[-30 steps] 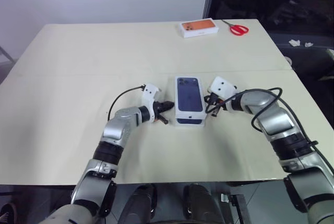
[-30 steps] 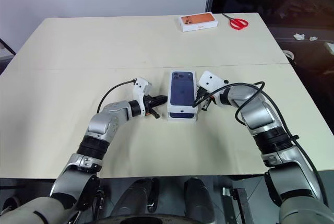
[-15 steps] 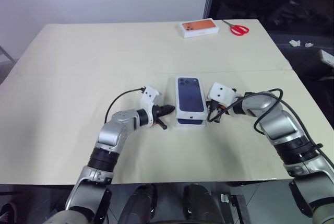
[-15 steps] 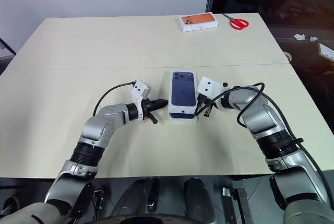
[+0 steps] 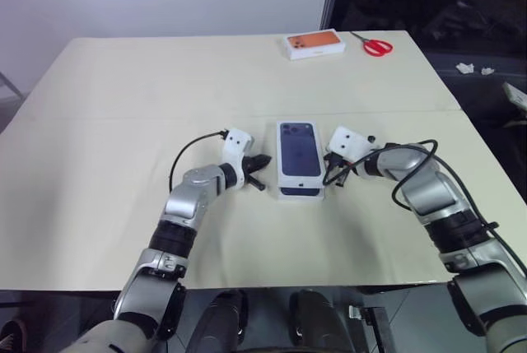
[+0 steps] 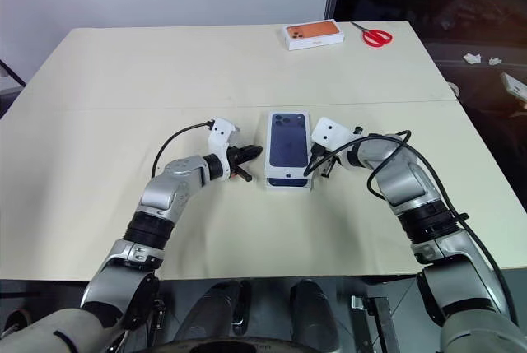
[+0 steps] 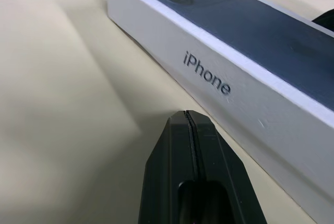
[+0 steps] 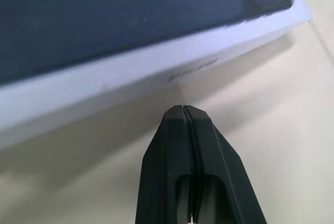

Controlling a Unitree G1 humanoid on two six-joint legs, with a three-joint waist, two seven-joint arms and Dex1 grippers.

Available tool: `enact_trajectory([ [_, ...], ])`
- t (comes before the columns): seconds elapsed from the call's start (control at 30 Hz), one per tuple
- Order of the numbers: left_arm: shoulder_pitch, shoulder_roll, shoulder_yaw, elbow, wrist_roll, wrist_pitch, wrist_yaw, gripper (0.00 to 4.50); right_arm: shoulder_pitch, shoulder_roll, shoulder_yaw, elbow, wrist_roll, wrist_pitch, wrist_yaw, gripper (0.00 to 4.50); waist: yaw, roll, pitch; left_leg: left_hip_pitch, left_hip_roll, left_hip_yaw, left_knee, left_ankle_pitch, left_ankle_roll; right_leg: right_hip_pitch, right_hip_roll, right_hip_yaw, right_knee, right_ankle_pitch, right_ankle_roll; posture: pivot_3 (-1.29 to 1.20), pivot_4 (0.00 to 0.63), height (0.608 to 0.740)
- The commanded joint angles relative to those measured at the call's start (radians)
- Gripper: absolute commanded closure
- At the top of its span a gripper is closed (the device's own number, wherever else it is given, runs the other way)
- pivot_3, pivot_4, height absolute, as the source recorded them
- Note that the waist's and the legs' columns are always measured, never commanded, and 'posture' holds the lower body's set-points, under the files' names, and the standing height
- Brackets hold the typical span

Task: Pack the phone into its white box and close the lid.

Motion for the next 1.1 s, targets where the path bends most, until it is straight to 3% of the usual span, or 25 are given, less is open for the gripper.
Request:
enact_trajectory([
  [0.03, -0.026, -0.015, 0.005, -0.002, 0.001, -0.032, -0.001, 4.49, -0.032, 0.007, -0.044, -0.025, 0.016, -0.007, -0.005, 4.50, 0.000, 0.000, 0.000, 0.000, 0.000, 0.000, 0.000, 0.001, -0.001, 0.000, 0.000, 0.000, 0.000, 0.000, 0.000, 0.00, 0.150, 0.740],
  [1.1, 0.091, -0.004, -0.066, -0.219, -0.016, 0.061, -0.054, 4.49, 0.059, -0.030, -0.033, -0.254, 0.068, 0.082, 0.132, 4.50, 0.002, 0.000, 0.000, 0.000, 0.000, 0.000, 0.000, 0.000, 0.000, 0.000, 0.000, 0.000, 0.000, 0.000, 0.000, 0.00, 0.150, 0.740],
])
